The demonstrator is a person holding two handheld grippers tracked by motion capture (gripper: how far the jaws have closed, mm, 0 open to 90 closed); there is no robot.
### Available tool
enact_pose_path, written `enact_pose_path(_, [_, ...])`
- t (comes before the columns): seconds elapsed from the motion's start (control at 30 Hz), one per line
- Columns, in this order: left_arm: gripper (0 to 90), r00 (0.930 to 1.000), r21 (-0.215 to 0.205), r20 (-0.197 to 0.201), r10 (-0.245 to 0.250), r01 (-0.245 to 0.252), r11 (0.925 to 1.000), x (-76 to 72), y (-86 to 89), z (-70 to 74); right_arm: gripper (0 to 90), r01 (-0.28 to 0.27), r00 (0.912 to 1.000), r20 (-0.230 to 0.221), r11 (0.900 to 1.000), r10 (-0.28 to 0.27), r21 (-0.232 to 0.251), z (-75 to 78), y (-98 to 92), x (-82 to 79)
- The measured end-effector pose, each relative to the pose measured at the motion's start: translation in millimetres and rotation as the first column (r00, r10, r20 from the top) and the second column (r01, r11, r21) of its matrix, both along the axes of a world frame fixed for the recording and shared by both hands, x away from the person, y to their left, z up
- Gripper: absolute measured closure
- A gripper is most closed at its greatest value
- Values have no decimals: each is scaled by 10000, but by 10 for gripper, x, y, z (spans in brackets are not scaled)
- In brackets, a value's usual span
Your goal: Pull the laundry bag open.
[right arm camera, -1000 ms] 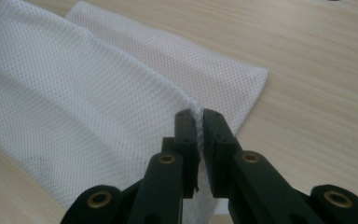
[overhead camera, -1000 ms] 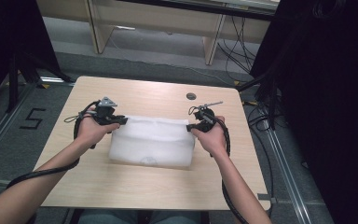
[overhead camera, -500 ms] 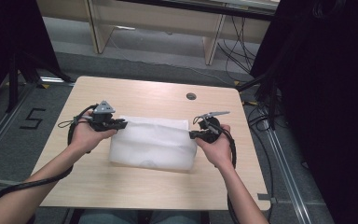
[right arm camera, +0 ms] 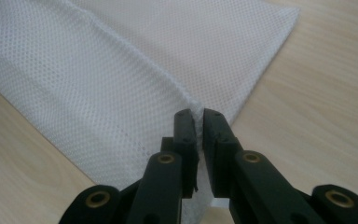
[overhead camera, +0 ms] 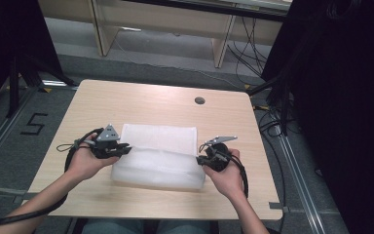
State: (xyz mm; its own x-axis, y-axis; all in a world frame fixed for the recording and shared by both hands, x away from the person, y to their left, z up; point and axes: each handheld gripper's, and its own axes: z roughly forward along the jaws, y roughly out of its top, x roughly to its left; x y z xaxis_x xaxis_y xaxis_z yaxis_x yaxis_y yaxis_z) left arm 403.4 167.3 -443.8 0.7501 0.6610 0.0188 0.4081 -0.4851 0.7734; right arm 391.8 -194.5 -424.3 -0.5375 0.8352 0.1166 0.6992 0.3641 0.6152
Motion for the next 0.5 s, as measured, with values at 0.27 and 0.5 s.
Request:
enact_pose_path(0.27, [793,9984,147,-490,-275,282,9995,-185,45,-179,865,-600,9979,-287,9973,588,-418,-103,-13,-165])
enact_pose_path(0.5, [795,9978,198,-538,-392,403,9990,-240,49,-230,897,-804,9964,-305,9962,793,-348,-155,0,-175])
